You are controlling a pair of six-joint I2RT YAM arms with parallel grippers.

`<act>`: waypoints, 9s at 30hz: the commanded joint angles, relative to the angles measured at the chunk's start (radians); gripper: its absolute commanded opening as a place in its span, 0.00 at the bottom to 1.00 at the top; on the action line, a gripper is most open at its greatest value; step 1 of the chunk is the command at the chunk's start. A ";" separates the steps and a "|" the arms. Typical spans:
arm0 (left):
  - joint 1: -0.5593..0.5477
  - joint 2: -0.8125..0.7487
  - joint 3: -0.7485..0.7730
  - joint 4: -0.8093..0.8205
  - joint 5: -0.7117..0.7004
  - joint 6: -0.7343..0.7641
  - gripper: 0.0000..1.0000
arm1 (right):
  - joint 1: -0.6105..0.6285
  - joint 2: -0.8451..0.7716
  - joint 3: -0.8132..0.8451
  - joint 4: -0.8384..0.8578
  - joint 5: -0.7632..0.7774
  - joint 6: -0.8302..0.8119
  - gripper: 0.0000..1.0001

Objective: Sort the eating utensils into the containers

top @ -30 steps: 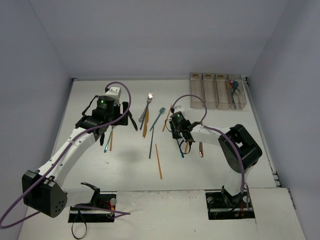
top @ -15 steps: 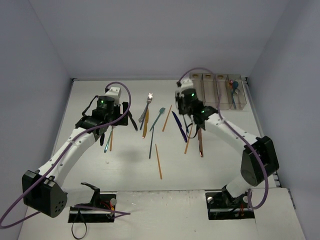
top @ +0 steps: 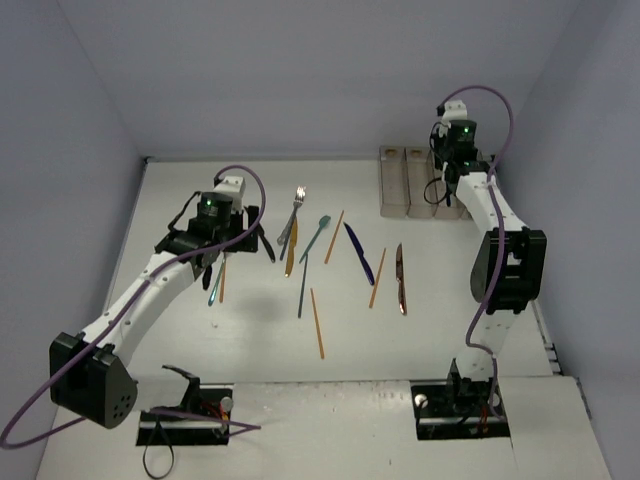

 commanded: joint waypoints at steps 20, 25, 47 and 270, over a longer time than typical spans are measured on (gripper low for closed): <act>0.002 0.068 0.028 0.032 -0.002 -0.001 0.75 | -0.144 0.433 0.364 0.079 -0.189 0.005 0.00; 0.002 0.068 0.027 0.032 0.001 -0.001 0.75 | -0.146 0.477 0.380 0.081 -0.190 0.027 0.01; 0.002 0.040 0.043 0.020 0.052 -0.010 0.75 | 0.039 -0.025 -0.003 0.079 0.044 0.172 0.61; 0.188 0.573 0.104 -0.124 0.006 0.134 0.32 | 0.264 -0.815 -0.852 0.094 -0.282 0.409 0.55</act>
